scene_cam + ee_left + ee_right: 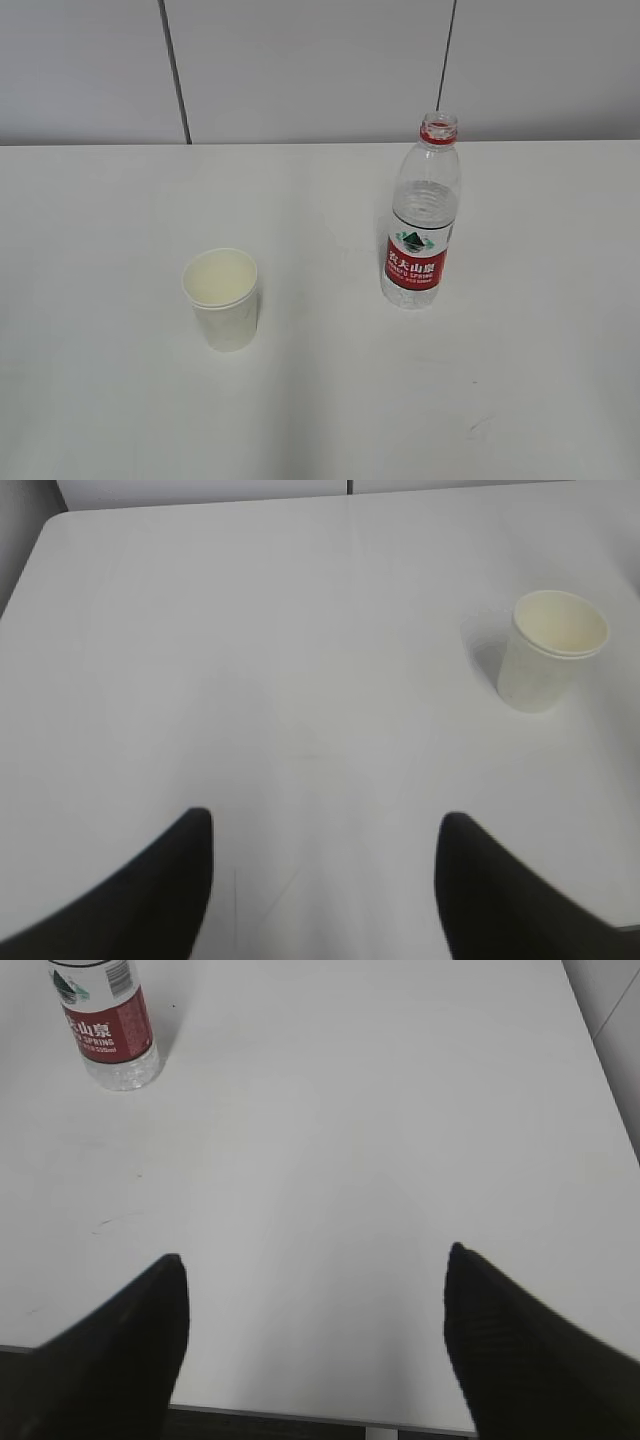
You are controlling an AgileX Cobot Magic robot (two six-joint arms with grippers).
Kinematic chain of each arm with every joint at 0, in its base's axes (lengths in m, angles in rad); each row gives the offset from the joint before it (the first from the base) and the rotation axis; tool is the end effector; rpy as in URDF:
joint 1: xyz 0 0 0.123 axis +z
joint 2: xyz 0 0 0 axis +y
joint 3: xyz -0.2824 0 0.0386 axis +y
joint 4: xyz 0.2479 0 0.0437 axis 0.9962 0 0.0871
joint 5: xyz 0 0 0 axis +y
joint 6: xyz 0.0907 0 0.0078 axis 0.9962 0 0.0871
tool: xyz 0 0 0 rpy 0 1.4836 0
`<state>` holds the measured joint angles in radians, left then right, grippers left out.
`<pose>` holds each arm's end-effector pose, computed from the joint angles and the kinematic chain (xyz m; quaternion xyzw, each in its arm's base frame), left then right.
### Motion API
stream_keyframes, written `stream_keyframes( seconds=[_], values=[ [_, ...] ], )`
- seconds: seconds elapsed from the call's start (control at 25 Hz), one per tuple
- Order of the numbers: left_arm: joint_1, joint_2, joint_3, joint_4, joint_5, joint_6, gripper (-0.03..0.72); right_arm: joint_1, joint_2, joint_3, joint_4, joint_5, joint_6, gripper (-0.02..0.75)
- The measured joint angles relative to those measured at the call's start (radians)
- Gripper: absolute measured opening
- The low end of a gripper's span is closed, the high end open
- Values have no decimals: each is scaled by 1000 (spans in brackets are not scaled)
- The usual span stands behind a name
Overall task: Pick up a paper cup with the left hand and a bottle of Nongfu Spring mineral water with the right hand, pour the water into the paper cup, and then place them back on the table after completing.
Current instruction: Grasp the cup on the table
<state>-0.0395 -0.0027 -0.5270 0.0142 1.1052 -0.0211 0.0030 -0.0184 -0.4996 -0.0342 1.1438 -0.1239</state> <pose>-0.0103 0.0016 0.2810 0.0073 0.8570 -0.0085 0.5152 -0.0113 -0.0029 0.2703 -0.0536 0.8680 -0.0468 0.4915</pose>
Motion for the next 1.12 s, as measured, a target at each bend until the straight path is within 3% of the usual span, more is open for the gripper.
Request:
stream_keyframes(
  seconds=[1.12],
  values=[
    [0,0,0,0,0,0,437,0,0,0,0,0,2,587]
  ],
)
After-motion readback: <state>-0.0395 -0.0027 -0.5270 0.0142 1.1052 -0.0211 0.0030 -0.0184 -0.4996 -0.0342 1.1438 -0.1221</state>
